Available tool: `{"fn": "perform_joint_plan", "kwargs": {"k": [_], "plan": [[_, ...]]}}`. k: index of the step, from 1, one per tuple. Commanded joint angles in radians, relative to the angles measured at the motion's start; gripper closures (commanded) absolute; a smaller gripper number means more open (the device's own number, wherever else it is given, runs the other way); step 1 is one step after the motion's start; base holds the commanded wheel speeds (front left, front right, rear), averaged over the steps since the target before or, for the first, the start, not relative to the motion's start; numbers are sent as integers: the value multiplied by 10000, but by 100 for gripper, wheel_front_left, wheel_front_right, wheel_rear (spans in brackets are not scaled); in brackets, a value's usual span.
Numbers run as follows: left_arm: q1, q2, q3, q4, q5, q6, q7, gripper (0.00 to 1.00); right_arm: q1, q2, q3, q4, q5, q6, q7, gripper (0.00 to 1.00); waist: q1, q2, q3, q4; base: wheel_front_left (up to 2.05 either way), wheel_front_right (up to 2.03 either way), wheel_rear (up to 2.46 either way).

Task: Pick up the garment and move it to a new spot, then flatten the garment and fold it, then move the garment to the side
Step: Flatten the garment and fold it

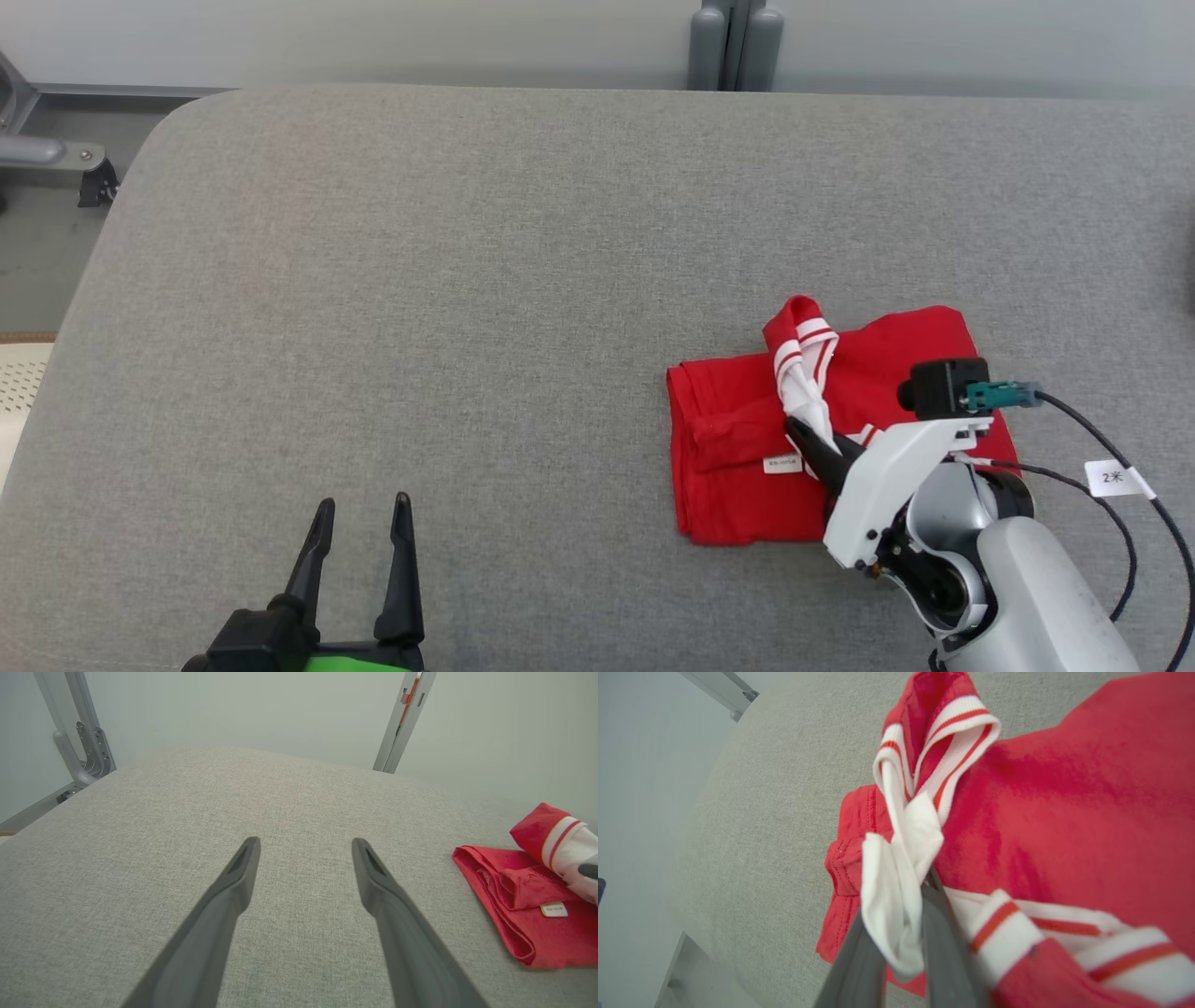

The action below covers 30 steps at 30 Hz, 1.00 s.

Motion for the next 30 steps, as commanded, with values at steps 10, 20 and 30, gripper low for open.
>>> {"fn": "perform_joint_plan", "kwargs": {"k": [10, 20, 30], "plan": [[-84, 10, -138, 175, 167, -18, -30, 0, -735, 350, 1008, 1586, 333, -1, -1367, 100, 0, 0, 39, 71, 0, 0, 0], [34, 10, -145, 264, 203, 20, -30, 0, -1136, 345, 2700, 1446, 3158, -1, -3458, 0, 0, 0, -179, -61, 0, 0, 0], [312, 11, 92, 73, 437, 12, -28, 0, -652, -17, 3072, 605, 1206, -2, -6114, 0, 0, 0, -503, -642, 0, 0, 0]]}}
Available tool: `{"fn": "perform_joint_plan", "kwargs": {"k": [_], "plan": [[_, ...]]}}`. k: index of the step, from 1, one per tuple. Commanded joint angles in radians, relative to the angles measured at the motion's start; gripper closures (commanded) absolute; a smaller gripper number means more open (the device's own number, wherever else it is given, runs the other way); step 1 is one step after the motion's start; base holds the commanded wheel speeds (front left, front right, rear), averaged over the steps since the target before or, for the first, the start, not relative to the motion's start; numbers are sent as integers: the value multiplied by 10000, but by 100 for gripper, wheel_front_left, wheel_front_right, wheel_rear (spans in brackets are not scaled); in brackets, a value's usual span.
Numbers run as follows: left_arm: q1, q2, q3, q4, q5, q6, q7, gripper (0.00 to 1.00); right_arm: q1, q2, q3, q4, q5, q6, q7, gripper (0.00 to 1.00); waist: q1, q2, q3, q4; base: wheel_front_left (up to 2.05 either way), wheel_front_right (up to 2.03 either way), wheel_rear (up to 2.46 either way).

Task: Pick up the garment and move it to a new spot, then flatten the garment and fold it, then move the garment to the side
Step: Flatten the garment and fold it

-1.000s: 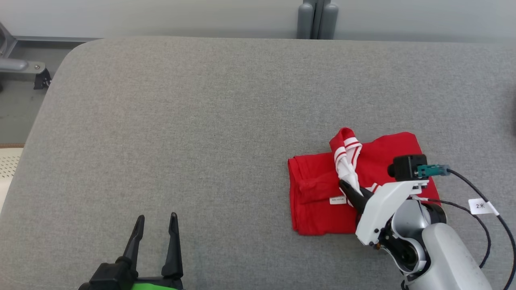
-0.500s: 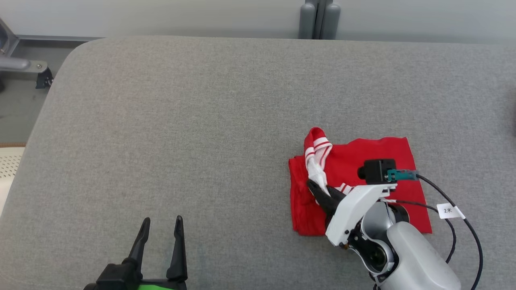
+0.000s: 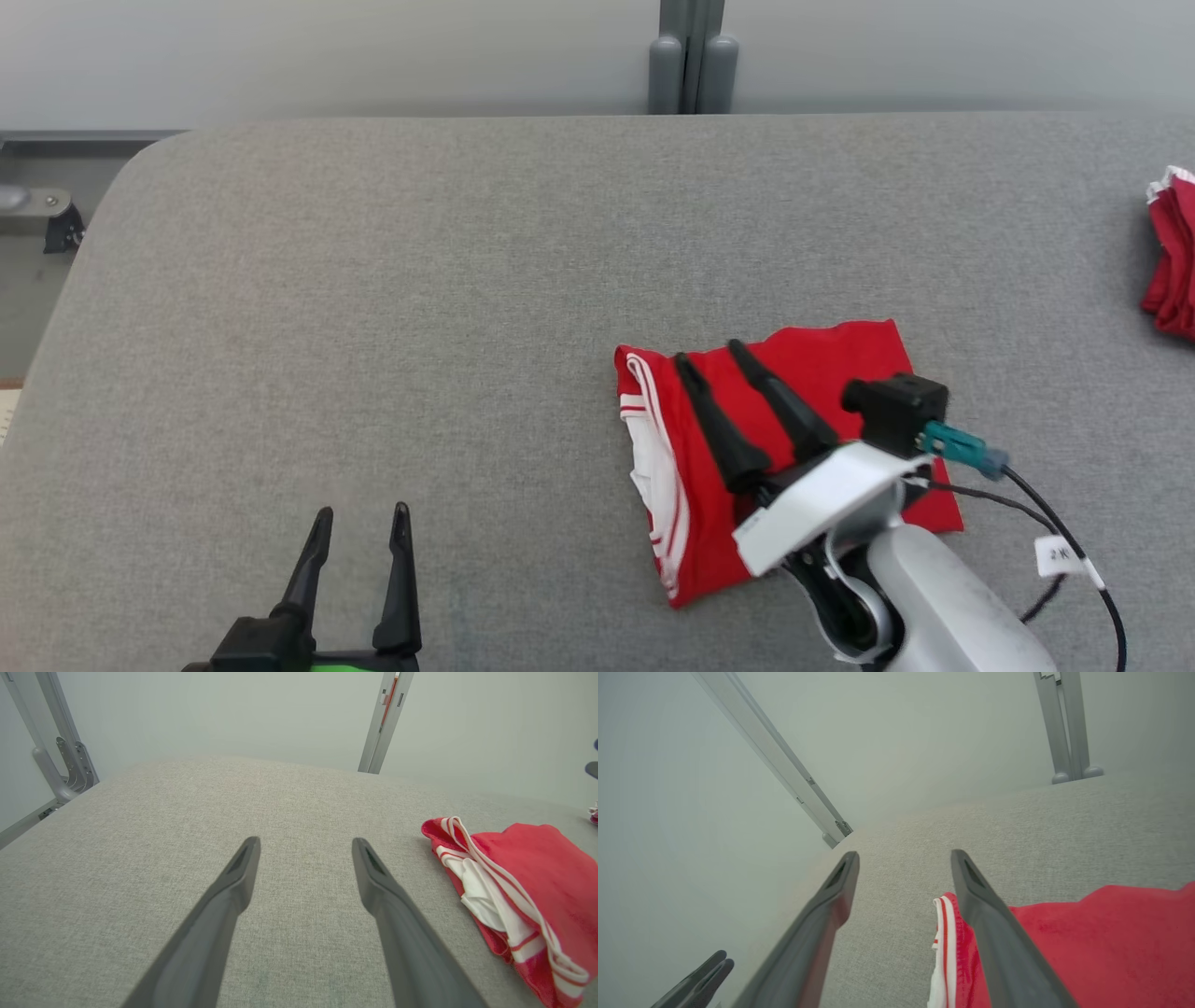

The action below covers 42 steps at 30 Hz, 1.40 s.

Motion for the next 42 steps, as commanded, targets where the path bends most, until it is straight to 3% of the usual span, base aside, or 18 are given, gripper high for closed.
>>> {"fn": "perform_joint_plan", "kwargs": {"k": [1, 11, 16, 27, 42], "plan": [[165, 13, 123, -67, 96, 2, -30, 0, 382, -175, -306, -51, -461, -1, -270, 0, 0, 0, -171, -191, 0, 0, 0], [276, 15, 484, -159, 452, -226, -30, 0, 2098, -932, -3392, -78, -4003, -1, -1325, 0, 0, 0, -654, -319, 0, 0, 0], [542, 14, 727, -95, 609, -382, -30, 0, 3067, -800, -4445, -536, -5056, -2, -1338, 0, 0, 0, -1035, -291, 0, 0, 0], [885, 14, 768, -80, 789, -615, -29, 0, 4378, -252, -5444, -612, -5126, -7, -1342, 0, 0, 0, -1610, -314, 0, 0, 0], [692, 14, 709, 108, 751, -745, -29, 0, 4290, -187, -5167, -294, -5186, -7, -1344, 0, 0, 0, -1683, -408, 0, 0, 0]]}}
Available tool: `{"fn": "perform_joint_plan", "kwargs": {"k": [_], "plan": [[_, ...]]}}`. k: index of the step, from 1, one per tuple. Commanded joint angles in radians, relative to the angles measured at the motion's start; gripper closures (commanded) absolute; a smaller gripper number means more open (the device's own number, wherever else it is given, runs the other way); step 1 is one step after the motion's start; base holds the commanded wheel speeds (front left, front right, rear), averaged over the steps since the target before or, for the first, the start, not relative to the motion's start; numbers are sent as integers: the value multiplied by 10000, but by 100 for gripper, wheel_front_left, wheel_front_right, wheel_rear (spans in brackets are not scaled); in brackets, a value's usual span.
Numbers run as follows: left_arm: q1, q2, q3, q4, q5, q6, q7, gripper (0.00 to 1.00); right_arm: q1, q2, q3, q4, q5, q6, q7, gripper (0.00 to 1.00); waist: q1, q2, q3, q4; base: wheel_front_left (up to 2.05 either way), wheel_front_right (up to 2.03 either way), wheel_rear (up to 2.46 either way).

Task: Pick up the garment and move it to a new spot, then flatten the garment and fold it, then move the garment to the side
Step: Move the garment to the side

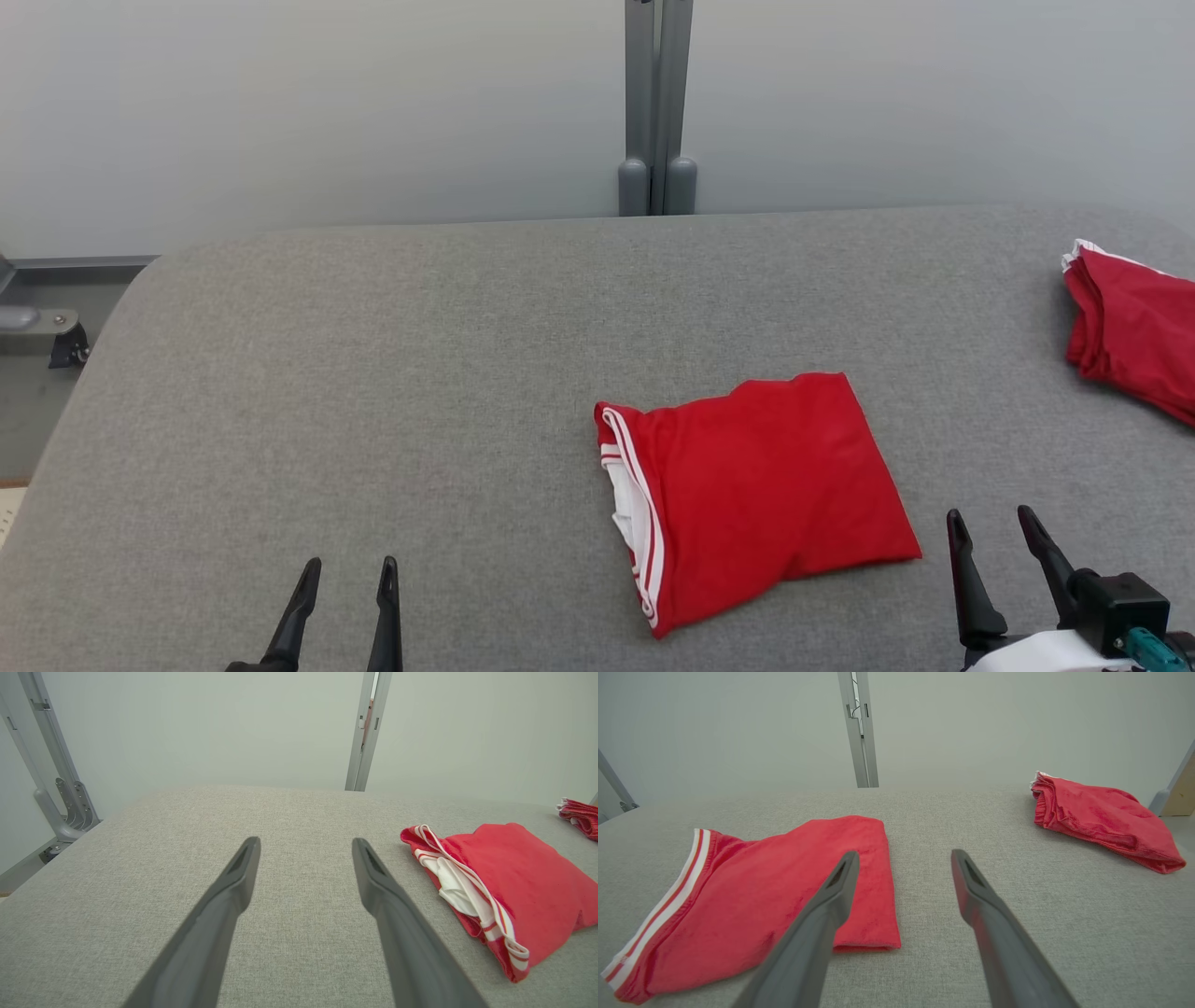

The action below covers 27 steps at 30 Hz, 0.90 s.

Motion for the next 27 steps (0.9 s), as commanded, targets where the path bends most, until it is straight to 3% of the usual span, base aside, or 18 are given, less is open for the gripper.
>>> {"fn": "perform_joint_plan", "kwargs": {"k": [1, 5, 8, 12, 18, 26, 27], "plan": [[-41, 16, 28, 16, 16, -31, -29, 0, -108, -23, 55, 50, 32, -13, -43, 0, 1, 0, 27, 3, 0, 0, 0], [-65, 16, -27, 39, -7, -41, -30, 0, -577, -96, 258, 450, 783, -13, -43, 0, 1, 0, 145, 2, 0, 0, 0], [-193, 16, -103, 60, -40, -64, -30, 0, -1422, -533, 632, 1122, 1446, -13, 343, 0, 1, 0, 313, 6, 0, 0, 0], [-374, 16, -203, 96, -52, -109, -30, 0, -2800, -999, 850, 1811, 2159, -16, 2406, 0, 1, 0, 704, 32, 0, 0, 0], [-835, 16, -304, 145, -60, -218, -29, 0, -4665, -900, 1069, 2605, 2544, -7, 5489, 0, 1, 0, 1475, 214, 0, 0, 0], [-1406, 16, -438, 207, -173, -312, -30, 0, -5541, -533, 672, 4109, 1920, -11, 7265, 0, 1, 0, 2058, 680, 0, 0, 0], [-1441, 16, -441, 194, -191, -320, -30, 0, -5583, -452, 656, 4199, 2058, -7, 7323, 58, 1, 0, 2099, 701, 0, 0, 0]]}}
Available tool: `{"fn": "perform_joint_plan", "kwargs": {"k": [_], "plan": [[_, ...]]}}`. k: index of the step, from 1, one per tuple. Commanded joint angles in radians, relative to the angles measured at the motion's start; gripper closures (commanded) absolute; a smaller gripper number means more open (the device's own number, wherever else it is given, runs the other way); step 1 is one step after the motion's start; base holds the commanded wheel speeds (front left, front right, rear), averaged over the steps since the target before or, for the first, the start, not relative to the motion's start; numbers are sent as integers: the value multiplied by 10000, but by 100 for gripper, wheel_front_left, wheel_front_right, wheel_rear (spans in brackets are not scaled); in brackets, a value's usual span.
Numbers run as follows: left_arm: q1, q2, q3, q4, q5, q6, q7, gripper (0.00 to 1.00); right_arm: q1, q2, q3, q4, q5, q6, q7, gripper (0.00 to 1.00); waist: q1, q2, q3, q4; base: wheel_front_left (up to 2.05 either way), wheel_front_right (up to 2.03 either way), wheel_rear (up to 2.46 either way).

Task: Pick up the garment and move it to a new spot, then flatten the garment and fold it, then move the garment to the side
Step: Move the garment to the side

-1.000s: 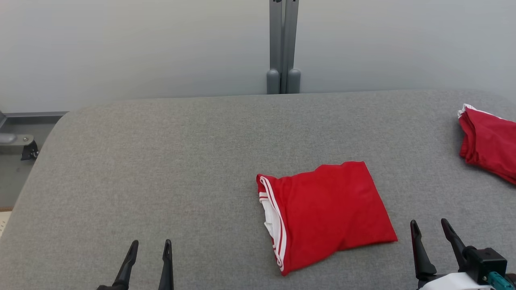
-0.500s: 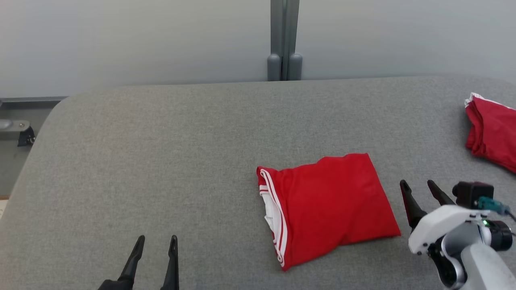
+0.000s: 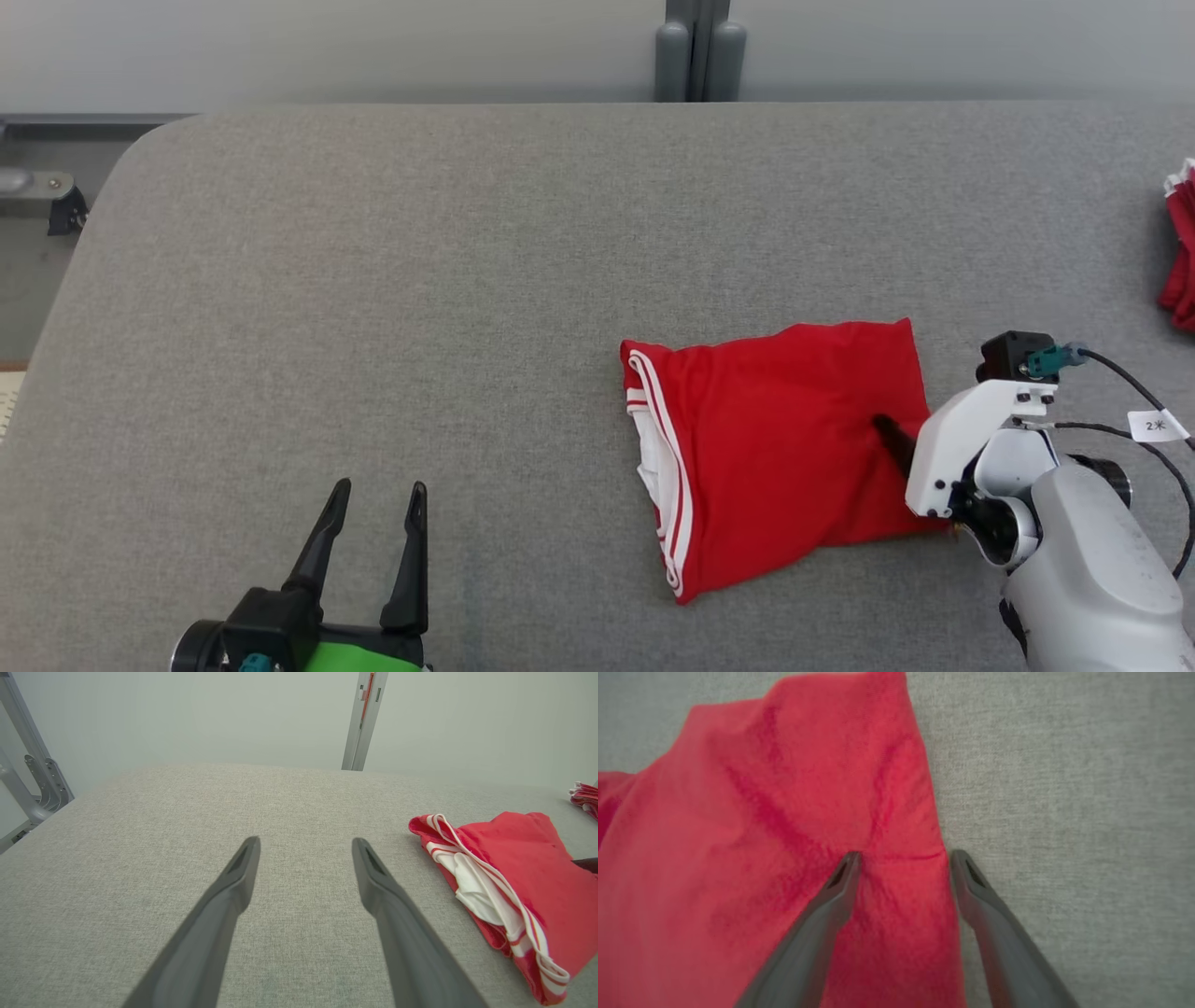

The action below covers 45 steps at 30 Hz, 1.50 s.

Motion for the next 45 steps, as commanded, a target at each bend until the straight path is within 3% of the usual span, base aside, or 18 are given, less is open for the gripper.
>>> {"fn": "perform_joint_plan", "kwargs": {"k": [1, 5, 11, 18, 24, 34, 35, 36, 41, 45], "plan": [[-189, 16, 13, -16, -74, -36, -30, 0, -151, 99, -69, 109, 163, 1, -5, 100, 0, 0, 255, 206, 0, 0, 0], [-275, 16, 211, -161, -46, 6, -29, 0, -704, 117, -338, -103, 349, 0, -486, 100, 0, 0, 471, -106, 0, 0, 0], [-549, 15, 445, -319, 240, -82, -18, 0, -2352, -65, -1198, -201, -100, -7, -1183, 100, 0, 0, 1133, -1314, 0, 0, 0], [-1325, 141, 183, -482, 586, -169, -18, 0, -4184, -675, -2623, -193, -990, -4, -1243, 100, 0, 0, 2125, -2296, 0, 0, 0], [-1730, 495, -383, -637, 412, -171, -16, 0, -4976, -1039, -4048, -332, -1777, -4, -1413, 100, 0, 0, 2705, -2441, 0, 0, 0], [-1630, 819, -444, -576, 381, -173, -18, 0, -5770, -936, -6060, -161, -3023, -4, -1925, 99, 0, 0, 3118, -2285, 0, 0, 0], [-1579, 817, -425, -548, 403, -173, -18, 0, -5703, -918, -6221, -168, -3326, -4, -2002, 40, 0, 0, 3099, -2294, 0, 0, 0], [-1542, 821, -411, -533, 429, -171, -18, 0, -5651, -925, -6376, -174, -3552, -4, -2074, 0, 0, 0, 3078, -2308, 0, 0, 0], [-1514, 777, -368, -501, 490, -172, -18, 0, -5422, -817, -6897, -412, -4703, -4, -2906, 0, 0, 0, 2860, -2354, 0, 0, 0], [-1504, 641, -195, -568, 445, -172, -16, 0, -5085, -965, -6563, -599, -5006, -5, -3707, 0, 0, 0, 2589, -2315, 0, 0, 0]]}}
